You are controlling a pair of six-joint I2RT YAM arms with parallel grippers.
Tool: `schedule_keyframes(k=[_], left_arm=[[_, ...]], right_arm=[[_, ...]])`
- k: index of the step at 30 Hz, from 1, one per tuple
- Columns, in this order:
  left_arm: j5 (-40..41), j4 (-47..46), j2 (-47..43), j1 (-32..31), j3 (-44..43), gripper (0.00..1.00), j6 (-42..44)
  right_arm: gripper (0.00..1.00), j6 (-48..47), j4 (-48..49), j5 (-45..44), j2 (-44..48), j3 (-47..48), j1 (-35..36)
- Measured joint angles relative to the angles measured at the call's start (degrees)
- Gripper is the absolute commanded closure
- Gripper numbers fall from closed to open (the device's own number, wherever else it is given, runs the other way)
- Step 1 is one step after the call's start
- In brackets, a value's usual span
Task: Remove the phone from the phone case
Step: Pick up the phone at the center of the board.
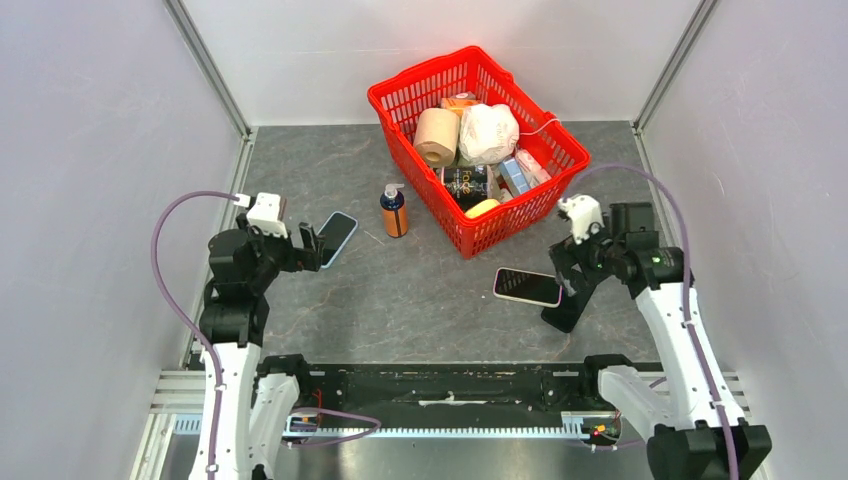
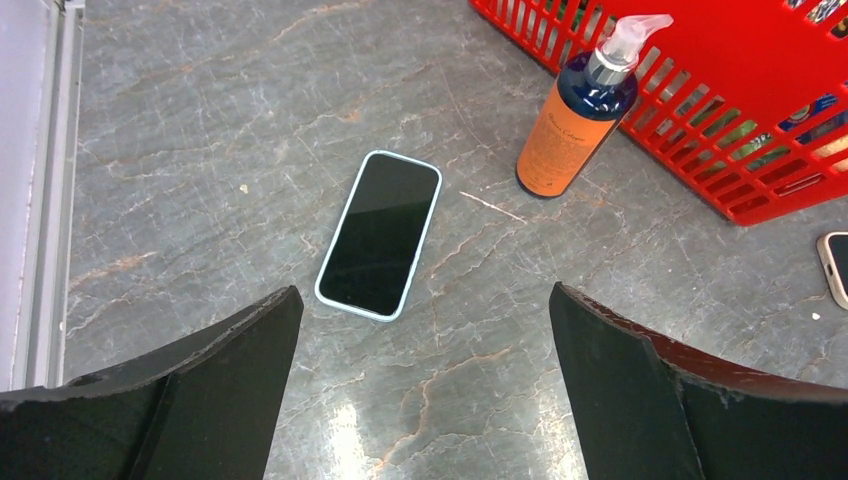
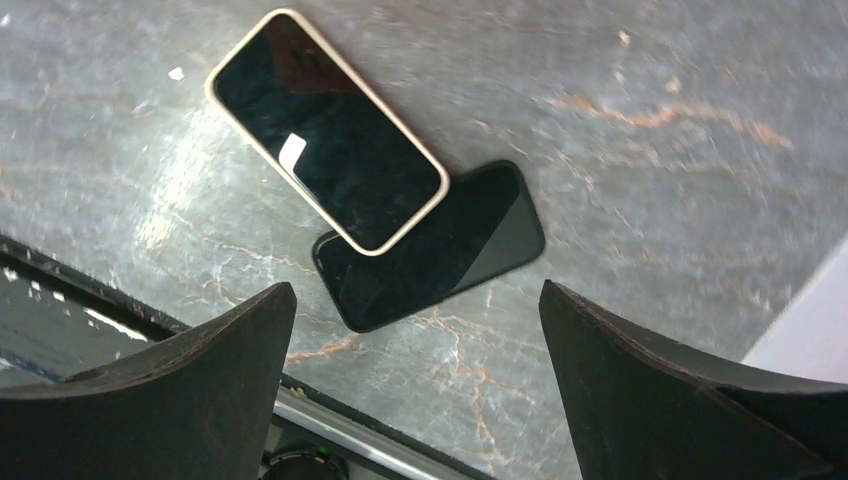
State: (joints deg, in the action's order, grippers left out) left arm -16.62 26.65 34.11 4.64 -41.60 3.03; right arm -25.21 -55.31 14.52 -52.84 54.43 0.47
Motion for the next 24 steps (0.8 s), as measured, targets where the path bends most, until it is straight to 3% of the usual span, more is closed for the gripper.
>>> schedule_keyframes(k=[7,24], left_arm=[[-0.1,0.0,2.1,0.1,0.0,0.00,0.0],[-1.9,-0.6,2.1,0.5,1.4,0.00,0.0]], right_arm=[[0.01,-6.2,3.0,0.3,-0.9,-6.6,10.7],[0.01,-18.7,15.2,0.4,-19.1,-11.2,18.2]])
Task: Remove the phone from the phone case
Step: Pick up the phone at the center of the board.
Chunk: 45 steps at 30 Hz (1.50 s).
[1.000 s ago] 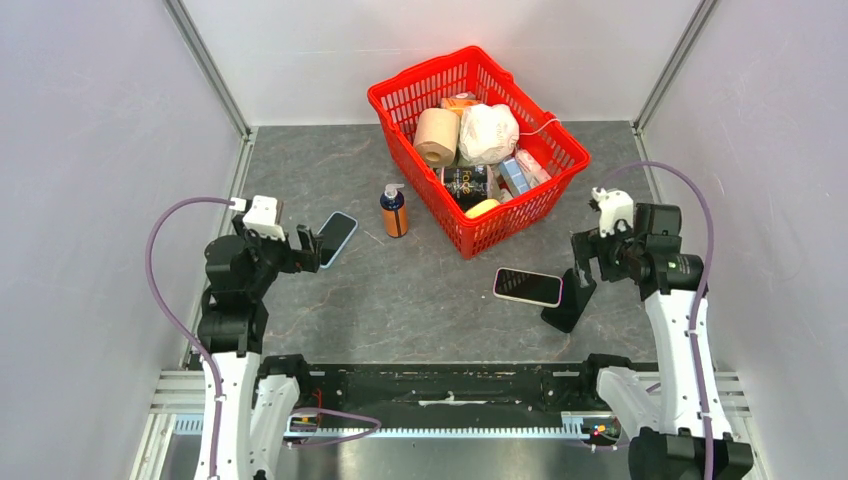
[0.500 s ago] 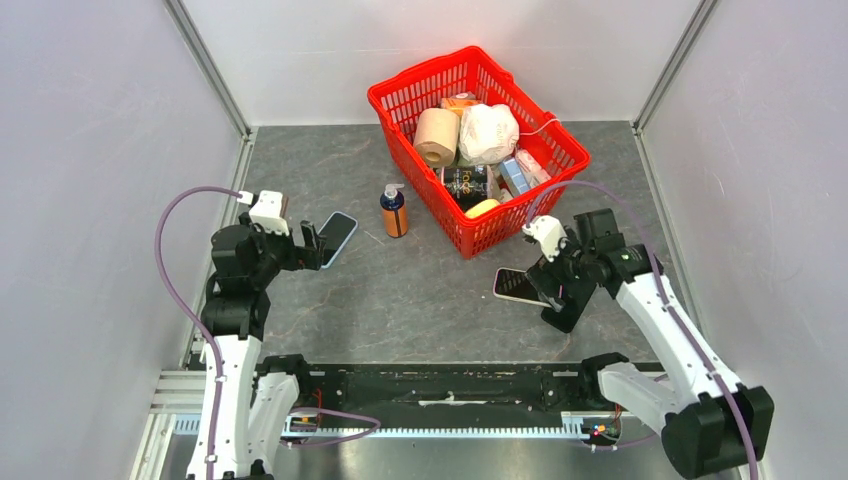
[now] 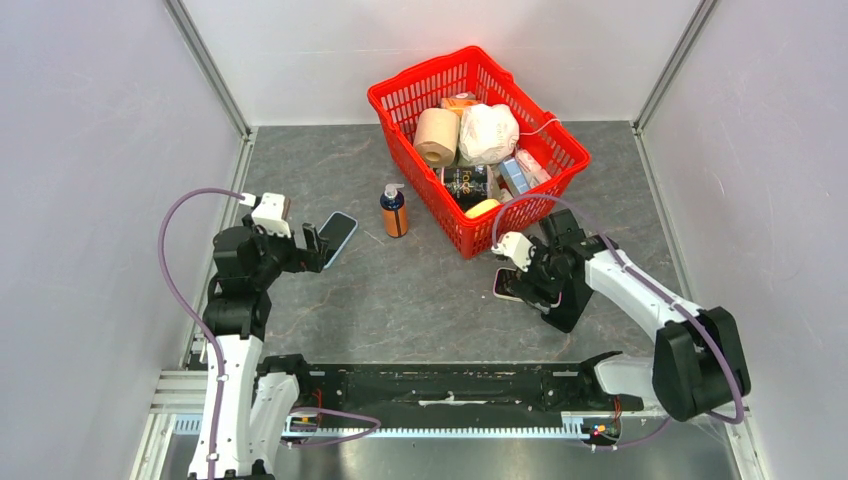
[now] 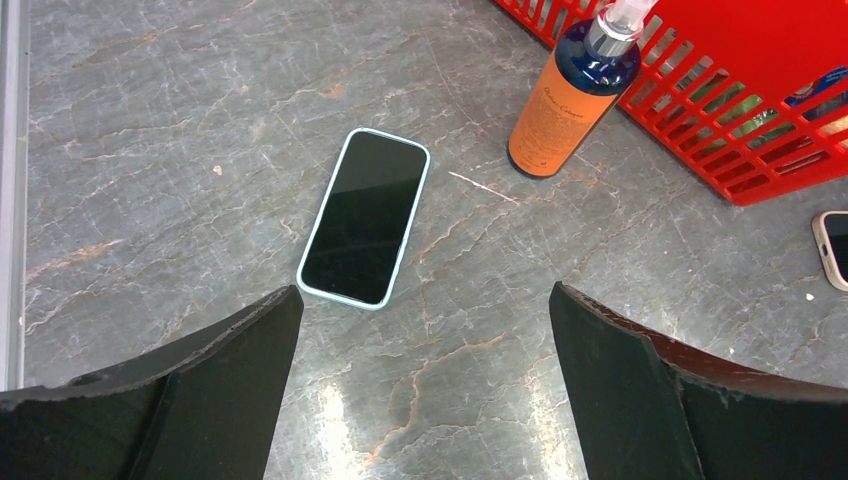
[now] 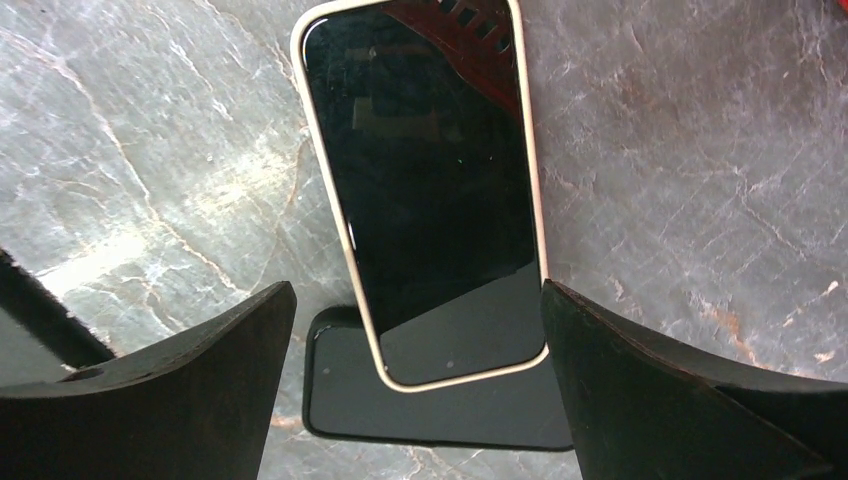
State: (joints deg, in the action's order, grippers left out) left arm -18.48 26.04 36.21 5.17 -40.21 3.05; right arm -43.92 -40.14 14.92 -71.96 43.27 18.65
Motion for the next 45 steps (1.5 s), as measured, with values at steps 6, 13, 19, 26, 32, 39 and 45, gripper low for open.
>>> schedule_keyframes(k=[6,13,19,26,32,39,45], left_arm=[[-1.1,0.0,0.0,0.0,0.4,0.00,0.0],[-1.6,-0.1,0.0,0.5,0.7,0.00,0.4],[-1.7,-0.1,-0.2,0.6,1.2,0.00,0.9],[-2.9,-0.3,-0.4,0.6,1.2,0.00,1.0],[-3.1,-0.4,-0.6,0.6,1.2,0.00,1.0],[-3.5,-0.4,-0.9,0.6,1.2,0.00,1.1],[-4.2,-0.7,-0.5,0.6,1.2,0.00,1.0]], right_arm=[[0.01,-4.0,3.7,-0.7,-4.5,-0.1,0.3],[0.01,-6.9,5.9,-1.4,-7.2,-0.1,0.3],[0.01,-8.5,6.4,-1.7,-9.9,-0.1,0.3],[0.18,-8.8,5.8,-1.2,-11.8,0.5,0.3],[0.48,-8.8,4.9,-1.1,-12.9,1.5,0.3],[0.70,-7.5,4.5,-1.0,-11.5,1.2,0.7],[0.80,-3.8,0.9,-0.7,-6.9,1.2,3.4]])
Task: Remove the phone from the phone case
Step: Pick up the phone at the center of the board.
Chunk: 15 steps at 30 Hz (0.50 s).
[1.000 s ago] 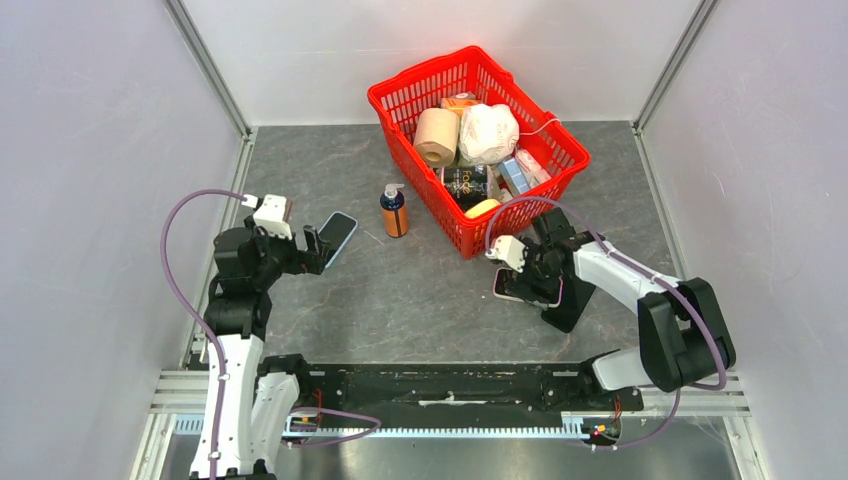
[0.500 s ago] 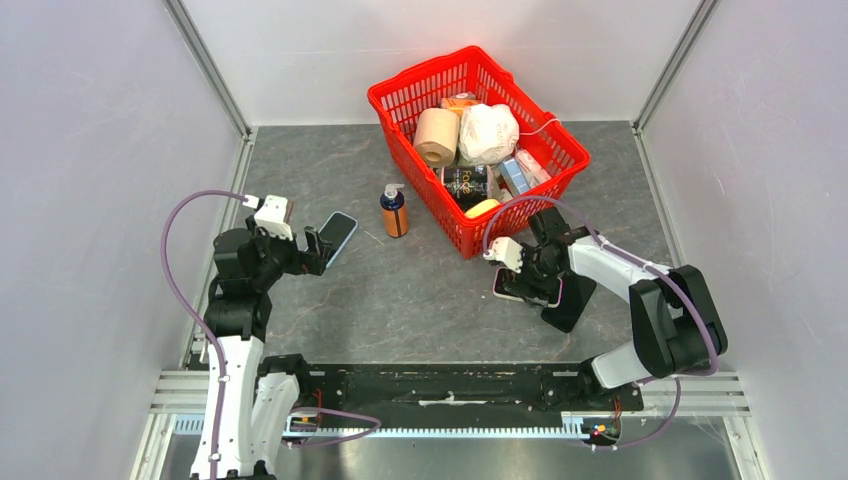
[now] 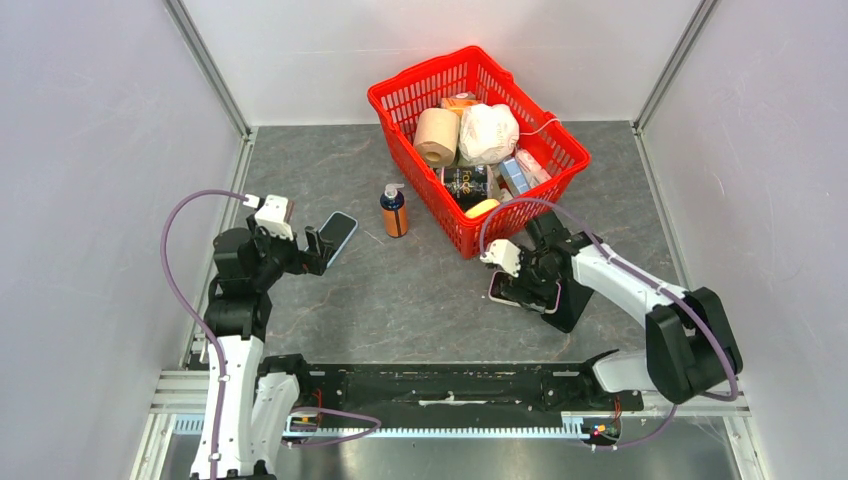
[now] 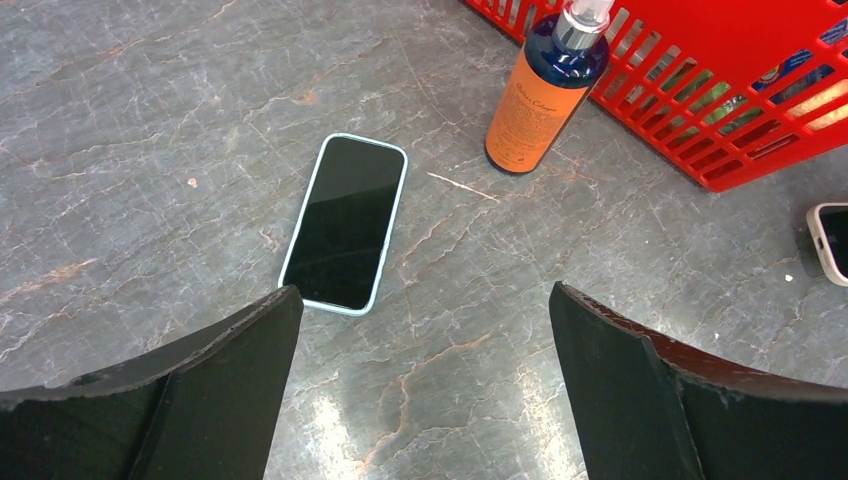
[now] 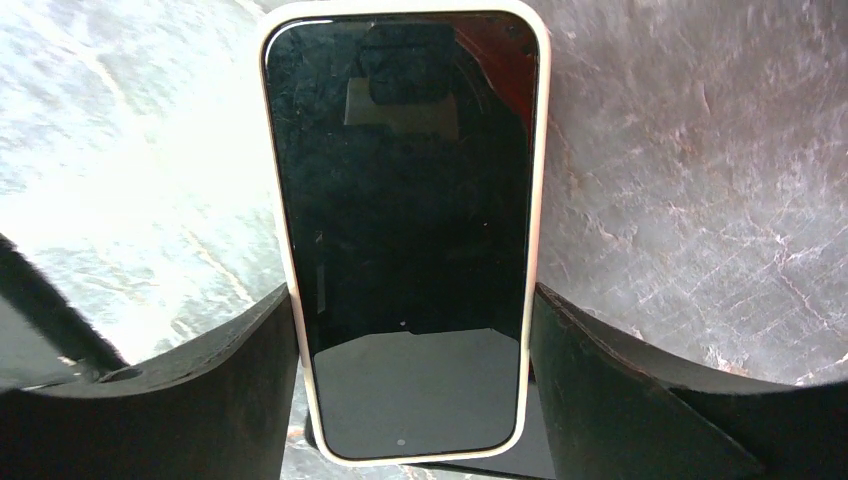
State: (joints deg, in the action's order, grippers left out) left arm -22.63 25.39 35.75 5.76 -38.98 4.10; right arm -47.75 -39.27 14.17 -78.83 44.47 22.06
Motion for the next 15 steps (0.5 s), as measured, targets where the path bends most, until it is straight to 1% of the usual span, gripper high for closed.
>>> schedule_keyframes(k=[6,9,12,15], left_arm=[[0.0,-0.2,2.4,0.0,-0.4,0.00,0.0],[-0.3,-0.2,4.5,0.0,-1.7,0.00,-0.1],[-0.6,-0.2,6.0,0.0,-3.1,0.00,-0.2],[-1.4,0.2,7.8,0.0,-4.9,0.00,-0.4]], right_arm=[[0.87,4.2,-2.2,0.5,3.0,0.8,6.3],[0.89,7.1,-2.2,0.2,2.8,2.2,11.3],[0.90,9.8,-1.3,-0.8,1.4,4.6,16.7],[0.91,12.5,1.7,-2.5,-2.0,7.6,22.8]])
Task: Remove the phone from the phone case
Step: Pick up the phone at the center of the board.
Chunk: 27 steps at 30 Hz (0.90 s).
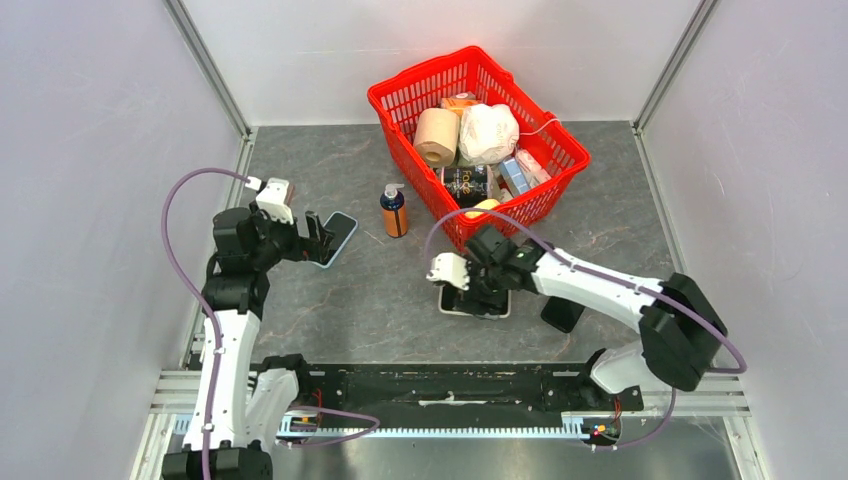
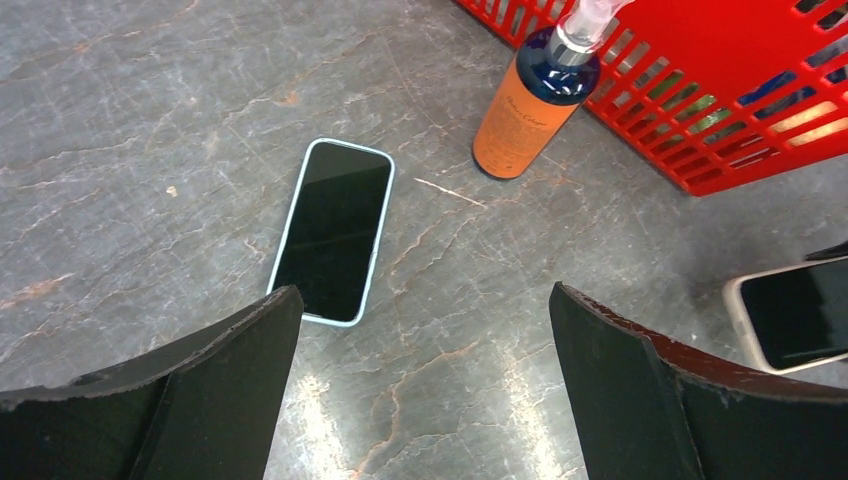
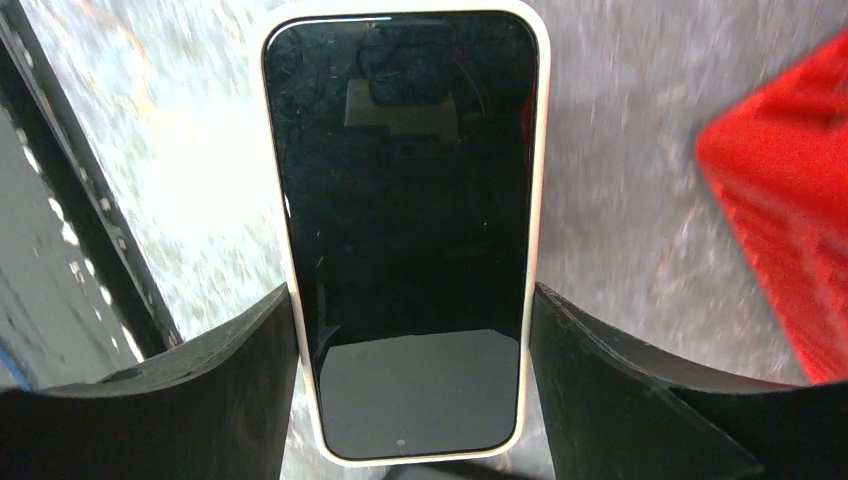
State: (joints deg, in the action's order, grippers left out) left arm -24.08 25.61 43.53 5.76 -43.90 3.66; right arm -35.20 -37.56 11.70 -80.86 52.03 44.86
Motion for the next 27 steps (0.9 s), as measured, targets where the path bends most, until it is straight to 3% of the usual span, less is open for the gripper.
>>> schedule_keyframes(k=[6,13,27], left_arm=[[-3.3,1.7,4.7,0.0,-2.6,0.00,-1.1],[-5.2,2.2,7.2,0.0,-2.6,0.00,-1.5],[-11.0,1.7,12.3,0.0,-1.4,0.02,-1.5]], right_arm=[[0.93,4.5,6.0,-4.0,-9.8,7.6,7.8],[0.96,9.1,12.3,-8.1,-22.3,16.0,10.1],[0.98,12.7,14.4,-8.5,-26.0,21.2,11.0]])
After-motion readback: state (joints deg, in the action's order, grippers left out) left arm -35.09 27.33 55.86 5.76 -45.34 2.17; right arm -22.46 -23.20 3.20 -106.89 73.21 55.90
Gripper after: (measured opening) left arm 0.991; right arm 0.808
